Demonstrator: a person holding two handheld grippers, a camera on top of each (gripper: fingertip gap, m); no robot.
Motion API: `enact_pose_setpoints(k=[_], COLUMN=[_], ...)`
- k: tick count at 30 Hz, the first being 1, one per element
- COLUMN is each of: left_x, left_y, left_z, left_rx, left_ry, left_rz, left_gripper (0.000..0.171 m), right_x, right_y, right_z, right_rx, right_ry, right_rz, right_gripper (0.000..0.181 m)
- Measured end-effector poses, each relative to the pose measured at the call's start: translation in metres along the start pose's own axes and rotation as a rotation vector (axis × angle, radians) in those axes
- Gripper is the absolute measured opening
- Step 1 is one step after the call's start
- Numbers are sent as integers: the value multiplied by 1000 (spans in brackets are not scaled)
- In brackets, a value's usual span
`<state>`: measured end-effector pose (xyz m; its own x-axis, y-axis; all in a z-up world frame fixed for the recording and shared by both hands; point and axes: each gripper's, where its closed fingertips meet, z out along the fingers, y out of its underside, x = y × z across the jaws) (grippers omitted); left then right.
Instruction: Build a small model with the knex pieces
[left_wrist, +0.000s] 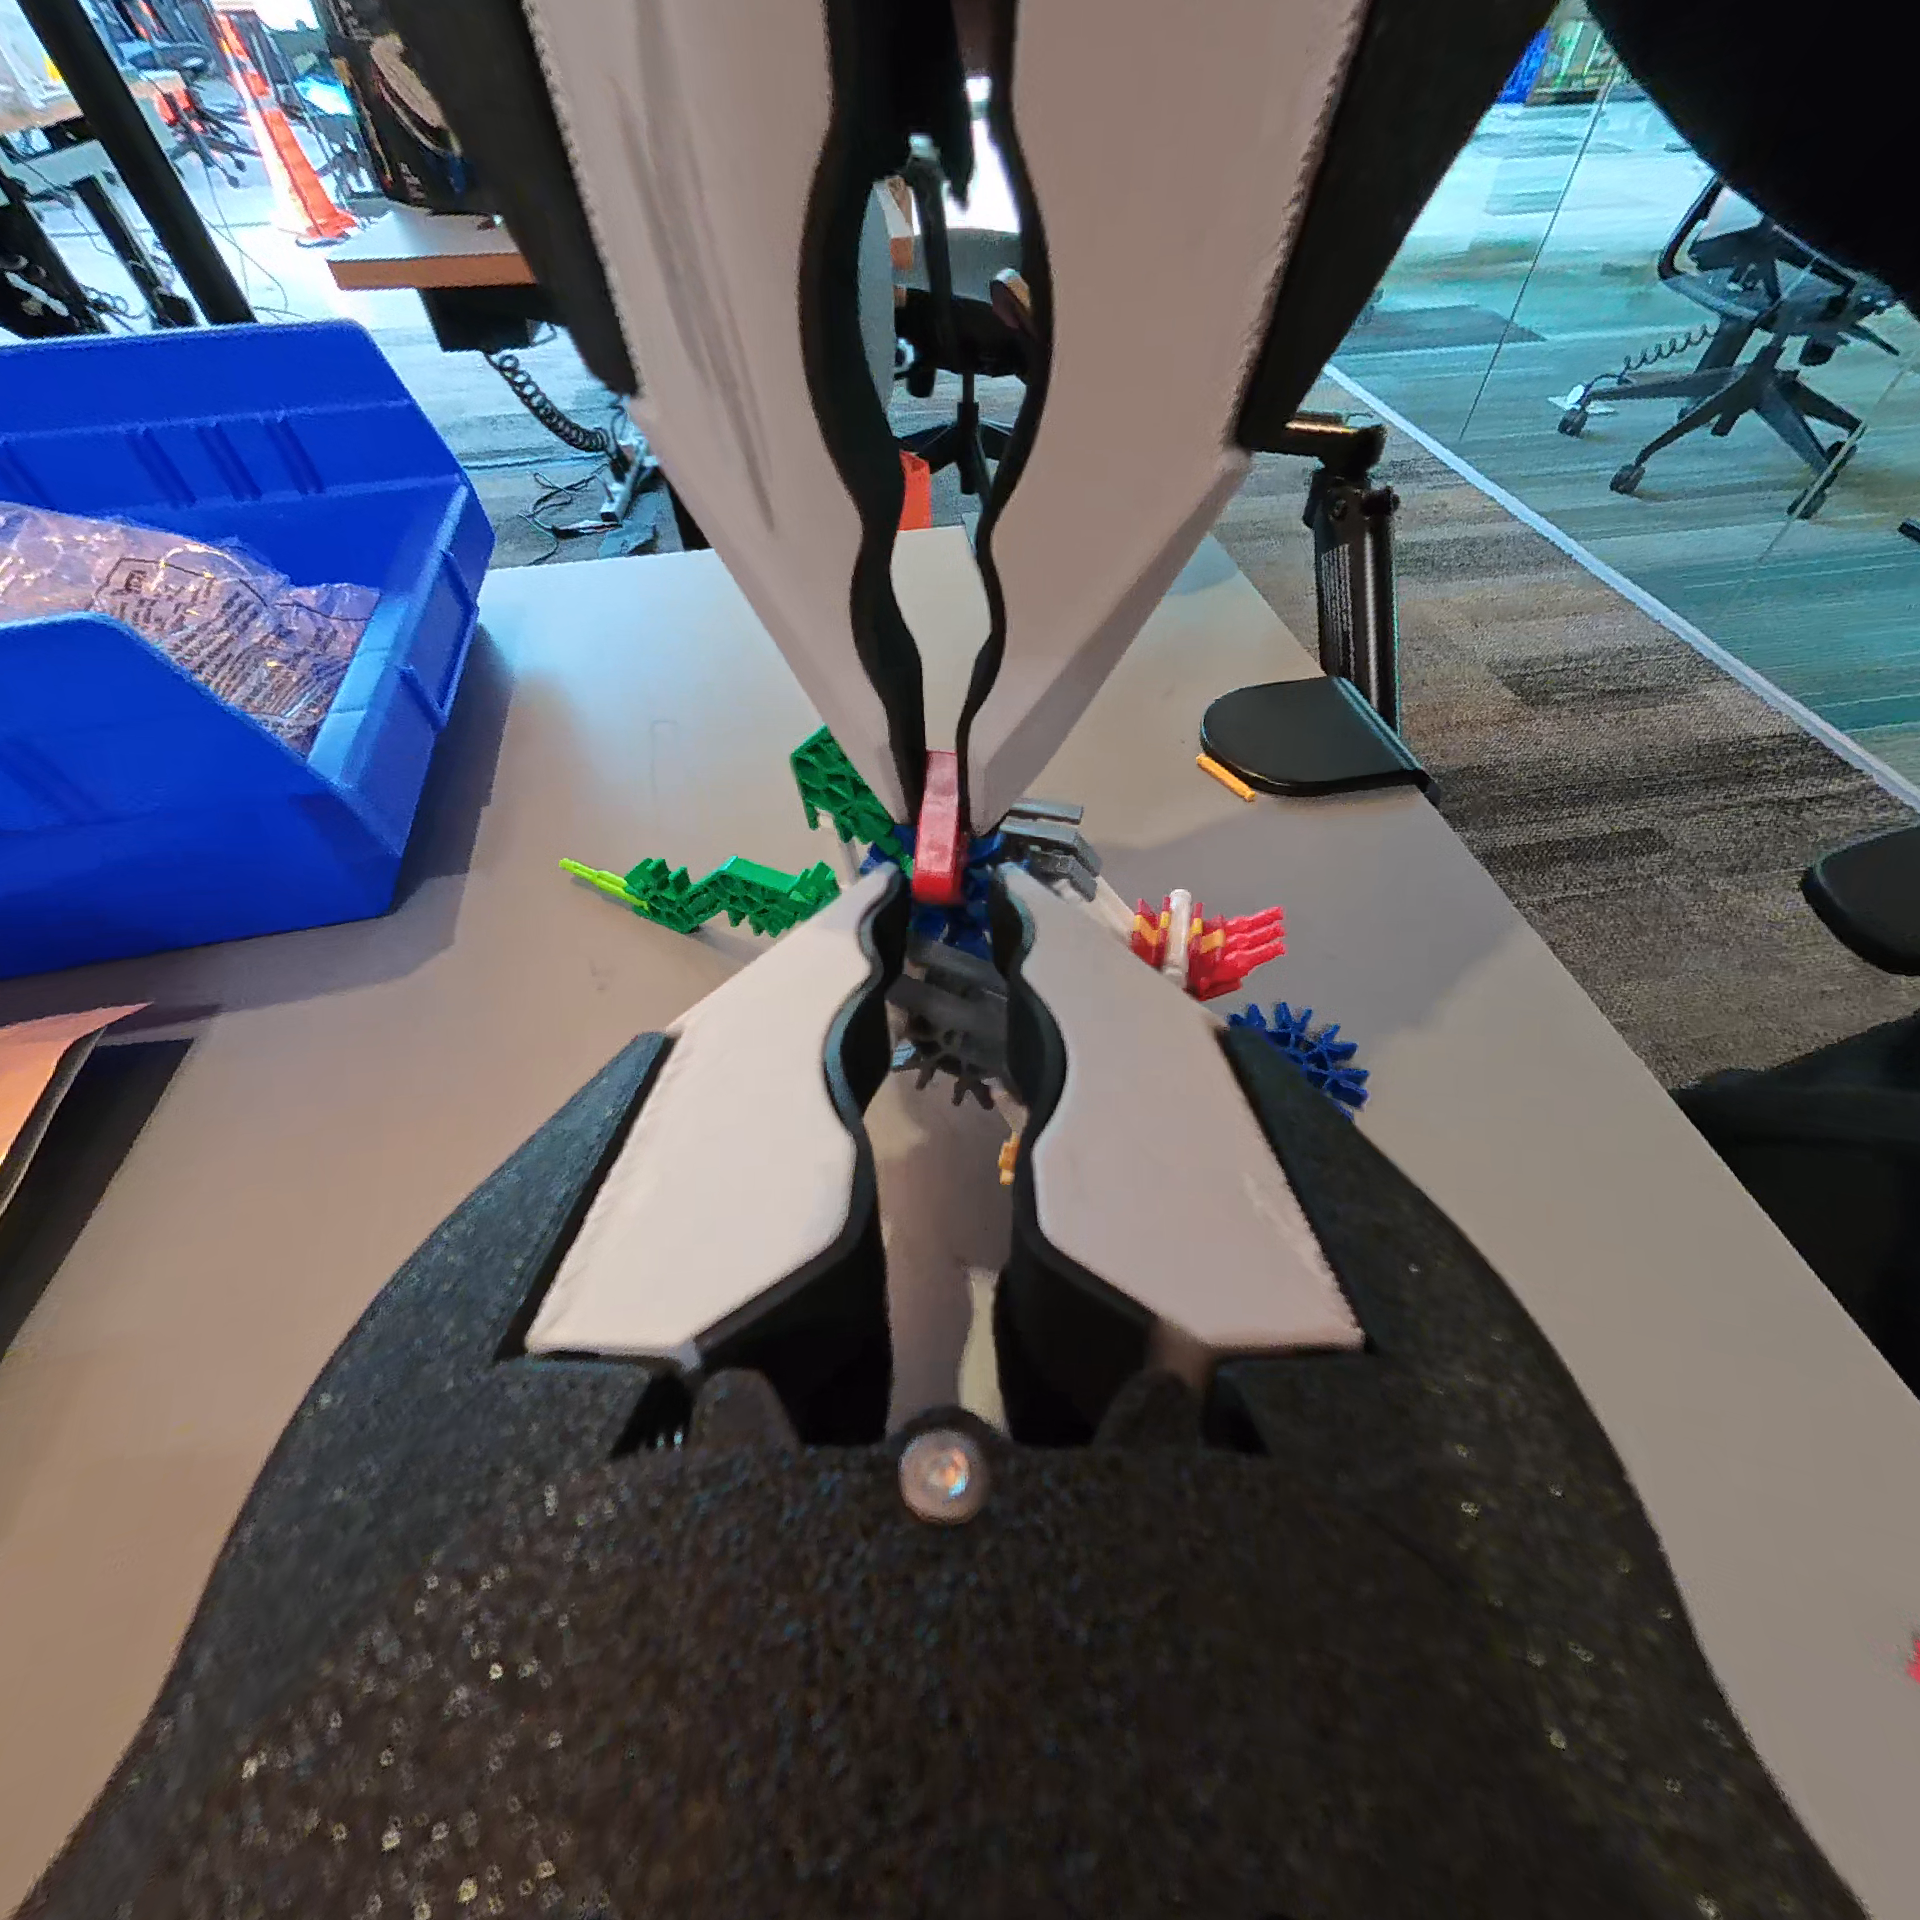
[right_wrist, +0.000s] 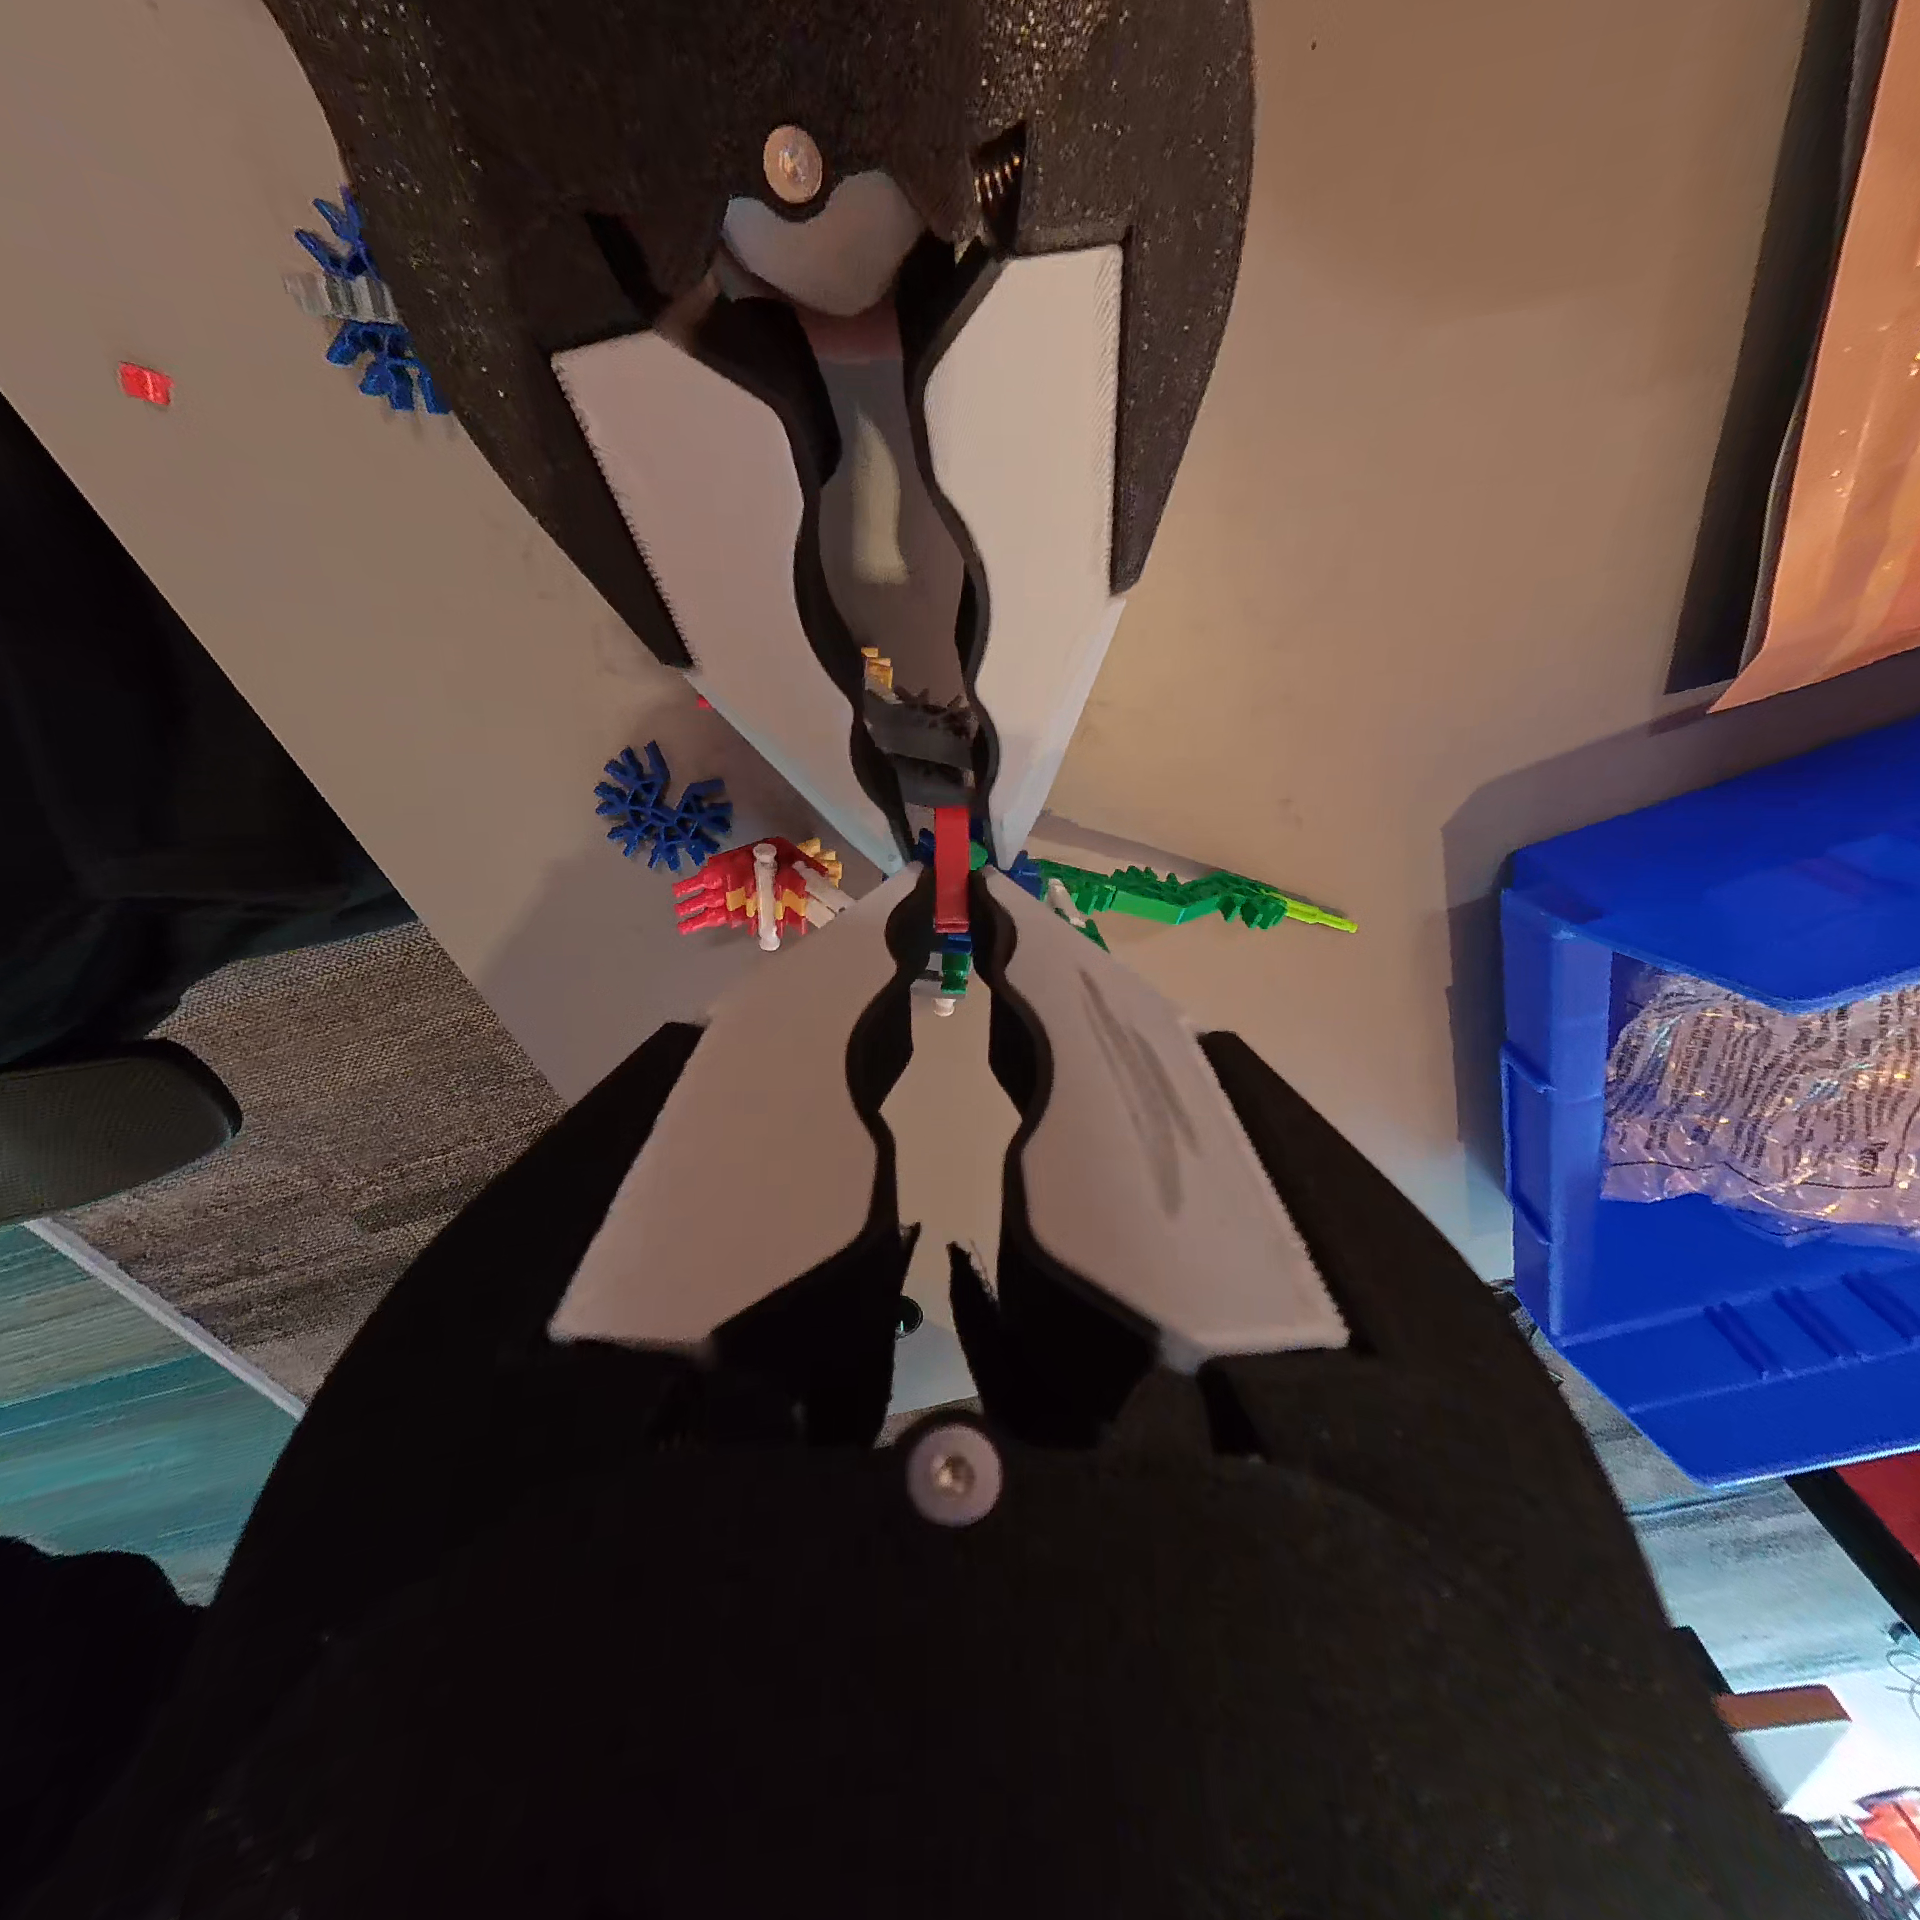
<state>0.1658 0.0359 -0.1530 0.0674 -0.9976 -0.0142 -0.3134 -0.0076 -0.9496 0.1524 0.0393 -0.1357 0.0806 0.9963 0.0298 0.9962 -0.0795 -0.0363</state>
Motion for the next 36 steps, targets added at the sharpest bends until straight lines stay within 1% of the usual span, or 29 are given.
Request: enact_pose_setpoints(k=[3, 9, 13, 16, 18, 19, 20, 22, 25, 29, 32, 33, 35, 36], left_x=[-2, -2, -4, -7, -7, -6, -5, -3, -3, -1, -5, -5, -2, 0], left_y=[-1, 0, -1, -1, -2, -2, -3, -3, -4, -5, -7, -7, -6, -5], left_z=[2, 2, 2, 1, 0, 0, 0, 2, 4, 3, 2, 2, 1, 2], left_rx=[4, 9, 14, 13, 21, 22, 24, 24, 24, 33, 45, 44, 44, 38], left_ry=[-3, -5, -13, -19, -22, -15, -14, -9, -20, 1, -13, -15, 0, 4], left_rz=[-3, 5, 5, -2, -1, -1, 2, 10, 26, 30, 28, 33, 50, 57], left_gripper=[9, 7, 6, 6, 5, 5, 5, 5, 5, 4, 4, 3, 3, 3], right_x=[1, 1, 2, 4, 4, 6, 8, 9, 7, 5, 4, 4, 3, 6], right_y=[0, 0, 0, 3, 5, 6, 6, 1, 2, 2, 0, 0, 0, 2], right_z=[-1, -1, -1, -2, -2, -3, -4, -4, 2, 2, 1, 1, 1, 2], right_rx=[16, 33, 51, 70, 93, 104, 132, 208, 236, 276, 303, 307, 326, 321], right_ry=[-2, -1, 41, 121, 172, 201, 220, 209, 161, 129, 140, 155, 136, 145], right_rz=[6, 2, -17, -61, -88, -85, -73, -55, -39, -56, -88, -99, -99, -94], right_gripper=[6, 6, 7, 19, 31, 31, 31, 26, 19, 18, 6, 6, 7, 11])
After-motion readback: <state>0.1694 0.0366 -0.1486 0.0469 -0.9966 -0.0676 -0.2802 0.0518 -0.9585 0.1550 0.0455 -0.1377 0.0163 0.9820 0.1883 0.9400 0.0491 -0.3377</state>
